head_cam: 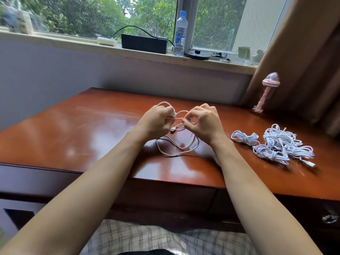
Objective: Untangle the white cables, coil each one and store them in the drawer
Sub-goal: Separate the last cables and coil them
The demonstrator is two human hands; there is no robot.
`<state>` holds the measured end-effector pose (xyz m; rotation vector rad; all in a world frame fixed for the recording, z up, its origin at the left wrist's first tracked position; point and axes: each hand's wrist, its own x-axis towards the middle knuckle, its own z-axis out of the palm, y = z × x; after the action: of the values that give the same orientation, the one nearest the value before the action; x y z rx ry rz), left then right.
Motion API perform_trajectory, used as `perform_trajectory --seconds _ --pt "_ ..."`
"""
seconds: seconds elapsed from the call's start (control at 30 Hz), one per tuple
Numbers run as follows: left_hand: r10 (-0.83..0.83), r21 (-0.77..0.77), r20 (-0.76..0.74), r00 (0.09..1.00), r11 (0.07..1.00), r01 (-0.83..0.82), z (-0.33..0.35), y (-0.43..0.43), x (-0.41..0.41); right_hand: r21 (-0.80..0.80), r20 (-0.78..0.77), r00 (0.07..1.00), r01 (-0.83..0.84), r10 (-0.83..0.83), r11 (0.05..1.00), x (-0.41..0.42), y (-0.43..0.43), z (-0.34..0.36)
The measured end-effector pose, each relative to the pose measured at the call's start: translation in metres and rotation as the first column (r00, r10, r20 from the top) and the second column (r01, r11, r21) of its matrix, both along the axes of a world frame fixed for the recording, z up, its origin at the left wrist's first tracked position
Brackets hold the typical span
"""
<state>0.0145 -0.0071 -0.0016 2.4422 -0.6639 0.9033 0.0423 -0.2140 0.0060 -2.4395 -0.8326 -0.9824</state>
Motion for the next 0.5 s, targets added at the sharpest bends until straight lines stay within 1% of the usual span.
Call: perform_trajectory --seconds 0.17,0.23,0.3,0.4,0.5 --pt "0.036 -0.054 -0.074 0.997 0.998 -0.040 -0.002 0.005 -0.002 0.031 0.051 0.998 -0.027 0.026 0.999 0.003 -0.006 0.001" --pt "0.058 -0.062 -0.121 0.991 0.996 -0.066 -0.002 0.005 -0.004 0.026 0.091 0.996 -0.012 0.010 1.000 0.002 -0.005 0.002" --pt "0.084 -0.101 -0.174 0.981 0.989 -0.103 0.000 0.006 -0.005 0.038 0.118 0.993 0.011 -0.015 0.999 0.004 -0.007 0.003" --pt "0.111 -0.199 -0.230 0.967 0.967 -0.158 0.002 0.010 -0.006 0.061 0.101 0.994 0.041 -0.047 0.997 0.007 -0.013 0.003" --pt "0.136 -0.241 -0.246 0.960 0.950 -0.196 0.004 0.009 -0.007 0.041 0.077 0.995 0.054 -0.057 0.998 0.009 -0.013 0.001"
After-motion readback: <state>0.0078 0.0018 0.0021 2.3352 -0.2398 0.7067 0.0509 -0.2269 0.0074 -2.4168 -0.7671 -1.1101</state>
